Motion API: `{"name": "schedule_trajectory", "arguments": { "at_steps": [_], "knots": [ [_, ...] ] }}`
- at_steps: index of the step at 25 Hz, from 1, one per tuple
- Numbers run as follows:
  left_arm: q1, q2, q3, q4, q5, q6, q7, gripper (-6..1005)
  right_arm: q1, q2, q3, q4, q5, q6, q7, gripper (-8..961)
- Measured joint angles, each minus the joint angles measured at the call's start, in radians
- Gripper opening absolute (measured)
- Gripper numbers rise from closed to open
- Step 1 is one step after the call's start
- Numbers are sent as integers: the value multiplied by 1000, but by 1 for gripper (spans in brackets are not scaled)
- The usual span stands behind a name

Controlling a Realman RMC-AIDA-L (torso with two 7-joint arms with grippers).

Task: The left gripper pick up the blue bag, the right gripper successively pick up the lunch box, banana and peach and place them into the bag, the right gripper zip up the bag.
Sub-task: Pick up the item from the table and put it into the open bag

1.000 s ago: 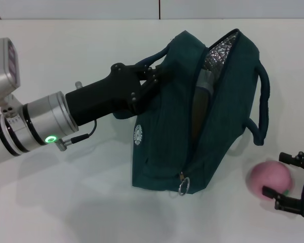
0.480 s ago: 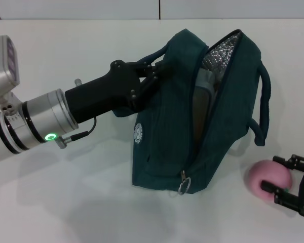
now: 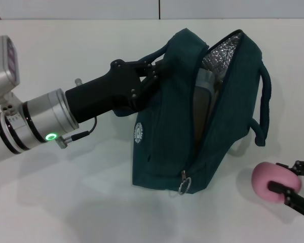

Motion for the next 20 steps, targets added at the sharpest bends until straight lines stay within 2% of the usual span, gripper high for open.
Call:
{"name": "schedule_trajectory", "arguments": {
  "at_steps": [3, 6, 9, 10, 12, 15, 20],
  "knots": [
    [5, 0, -1, -3, 0, 0, 1, 43, 5, -10, 1, -2, 1, -115, -25, 327],
    [7, 0, -3, -3, -1, 0, 2, 43, 11, -6, 2, -8, 11, -203, -64, 311],
    [6, 0, -4, 1, -2, 0, 4, 42, 22, 16, 12, -27, 60, -248, -78, 287],
    [6, 0, -5, 2, -2, 0, 4, 42, 32, 30, 20, -34, 86, -251, -78, 278],
    [6, 0, -6, 2, -5, 0, 4, 42, 51, 41, 28, -29, 141, -249, -81, 259],
    [4, 0, -5, 1, -6, 0, 9, 42, 103, 49, 26, 20, 244, -245, -82, 242],
    [1, 0, -5, 3, -6, 0, 16, 43, 249, 61, 23, 103, 333, -257, -4, 218]
  ]
}}
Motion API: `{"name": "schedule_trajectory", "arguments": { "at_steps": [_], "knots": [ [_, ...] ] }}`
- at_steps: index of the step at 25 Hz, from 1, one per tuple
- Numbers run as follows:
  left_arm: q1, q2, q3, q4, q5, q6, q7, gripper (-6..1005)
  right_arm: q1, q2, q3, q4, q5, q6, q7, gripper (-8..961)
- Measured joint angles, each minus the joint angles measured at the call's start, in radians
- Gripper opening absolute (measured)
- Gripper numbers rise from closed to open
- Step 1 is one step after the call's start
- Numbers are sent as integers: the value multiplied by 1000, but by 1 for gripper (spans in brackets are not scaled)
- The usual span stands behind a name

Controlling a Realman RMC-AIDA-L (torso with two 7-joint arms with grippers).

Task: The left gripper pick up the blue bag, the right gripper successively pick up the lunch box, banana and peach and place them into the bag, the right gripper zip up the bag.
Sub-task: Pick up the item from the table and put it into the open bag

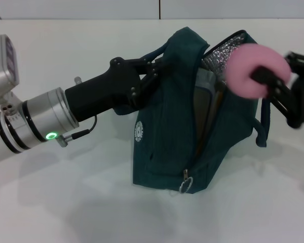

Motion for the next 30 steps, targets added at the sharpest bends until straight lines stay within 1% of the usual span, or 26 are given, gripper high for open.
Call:
{"name": "schedule_trajectory", "arguments": {
  "at_steps": [1, 3, 5, 6, 9, 12, 16, 21, 28, 30],
  "knots": [
    [-3, 0, 0, 1, 0, 6, 0, 43, 22, 0, -2, -1, -1, 3, 33, 214],
    [-4, 0, -1, 1, 0, 10, 0, 43, 61, -8, -18, -7, -6, 20, 110, 216],
    [-4, 0, 0, 2, -11, 13, 0, 42, 73, -18, -52, -37, -7, 49, 179, 218],
    [-4, 1, 1, 2, -20, 17, -1, 42, 69, -20, -61, -49, -8, 59, 193, 219],
    [-3, 2, 3, 2, -35, 32, 0, 42, 15, -15, -103, -158, -18, 141, 256, 221],
    [-5, 2, 3, 3, -35, 37, 1, 43, -3, -13, -164, -214, -63, 226, 321, 224],
    [-12, 3, 2, 2, -36, 37, 1, 43, 6, -13, -216, -221, -95, 260, 345, 228],
    [-19, 3, 4, 2, -36, 35, 0, 43, 29, -7, -226, -226, -97, 277, 367, 233],
    [-22, 2, -1, 2, -37, 32, 0, 43, 80, -6, -253, -233, -99, 309, 428, 239],
    [-22, 1, -2, 2, -38, 31, 0, 43, 85, -5, -257, -234, -100, 314, 434, 375]
  ]
}}
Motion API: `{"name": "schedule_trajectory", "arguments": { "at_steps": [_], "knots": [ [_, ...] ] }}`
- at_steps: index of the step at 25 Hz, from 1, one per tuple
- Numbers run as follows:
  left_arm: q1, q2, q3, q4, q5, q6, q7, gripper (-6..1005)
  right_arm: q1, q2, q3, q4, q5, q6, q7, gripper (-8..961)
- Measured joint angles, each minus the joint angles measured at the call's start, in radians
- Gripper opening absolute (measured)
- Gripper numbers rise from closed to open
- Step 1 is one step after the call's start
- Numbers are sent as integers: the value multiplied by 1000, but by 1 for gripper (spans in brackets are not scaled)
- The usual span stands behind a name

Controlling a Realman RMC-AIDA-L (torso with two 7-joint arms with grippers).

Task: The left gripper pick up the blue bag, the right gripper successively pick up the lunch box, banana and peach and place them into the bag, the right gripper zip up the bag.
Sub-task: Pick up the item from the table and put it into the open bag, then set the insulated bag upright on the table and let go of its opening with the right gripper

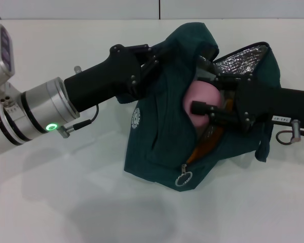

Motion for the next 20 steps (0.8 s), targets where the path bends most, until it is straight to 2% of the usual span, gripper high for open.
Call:
{"name": "schedule_trajectory", "arguments": {
  "at_steps": [1, 11, 13, 15, 20],
  "knots": [
    [0, 0, 0, -1, -1, 0, 0, 43, -1, 0, 0, 0, 1, 0, 1, 443],
    [0, 0, 3, -7, -12, -2, 0, 42, -73, 0, 13, -56, 34, -51, -30, 659],
    [1, 0, 3, -7, -12, -2, 0, 42, -102, -9, 19, -78, 37, -102, -40, 689],
    [3, 0, 2, -8, -12, -3, 0, 42, -158, -28, 41, -122, 36, -166, -39, 706],
    [7, 2, 3, -8, -12, -3, -1, 42, -299, -91, 78, -201, 7, -272, -48, 719]
  ]
}}
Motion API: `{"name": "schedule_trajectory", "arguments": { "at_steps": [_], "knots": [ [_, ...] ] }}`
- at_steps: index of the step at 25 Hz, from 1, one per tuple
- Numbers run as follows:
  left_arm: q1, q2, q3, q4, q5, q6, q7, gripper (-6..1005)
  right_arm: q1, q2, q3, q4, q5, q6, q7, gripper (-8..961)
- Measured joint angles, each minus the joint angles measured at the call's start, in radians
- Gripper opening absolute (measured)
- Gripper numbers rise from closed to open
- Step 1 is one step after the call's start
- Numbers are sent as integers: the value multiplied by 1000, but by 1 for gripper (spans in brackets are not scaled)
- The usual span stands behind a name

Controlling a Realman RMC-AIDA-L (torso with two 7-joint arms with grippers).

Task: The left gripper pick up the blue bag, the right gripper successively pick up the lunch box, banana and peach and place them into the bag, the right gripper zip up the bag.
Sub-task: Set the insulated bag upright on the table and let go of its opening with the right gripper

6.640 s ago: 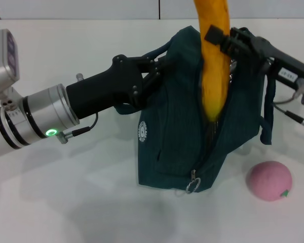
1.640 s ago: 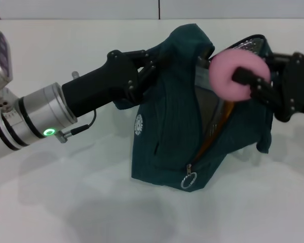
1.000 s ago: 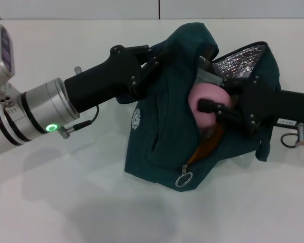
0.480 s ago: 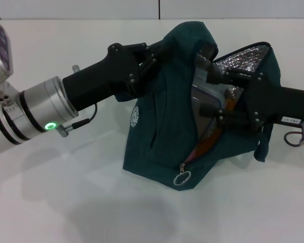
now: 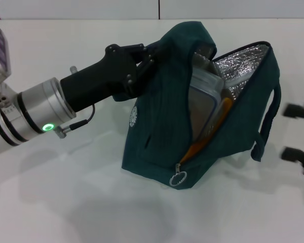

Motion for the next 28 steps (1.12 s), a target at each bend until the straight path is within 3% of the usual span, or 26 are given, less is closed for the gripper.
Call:
{"name": "schedule_trajectory", "arguments": {
  "at_steps": [2, 4, 7, 16, 22, 28],
  "knots": [
    [8, 1, 1, -2, 0, 0, -2, 42, -27, -11, 34, -2, -29, -8, -13, 716],
    [14, 1, 2, -9, 0, 0, -4, 42, -46, -6, 89, 3, -71, 3, -22, 713],
    [9, -1, 3, -13, 0, -1, -3, 42, -53, 15, 138, 4, -163, 50, -23, 709],
    [-10, -3, 3, -8, 0, -1, -5, 42, 20, 72, 128, 8, -331, 188, -15, 642],
    [-6, -4, 3, -8, 0, -1, -4, 43, 52, 74, 100, 21, -354, 193, -2, 594],
    [8, -5, 3, -8, 0, -1, 1, 43, 56, 74, 99, 31, -349, 188, -17, 486]
  ]
}}
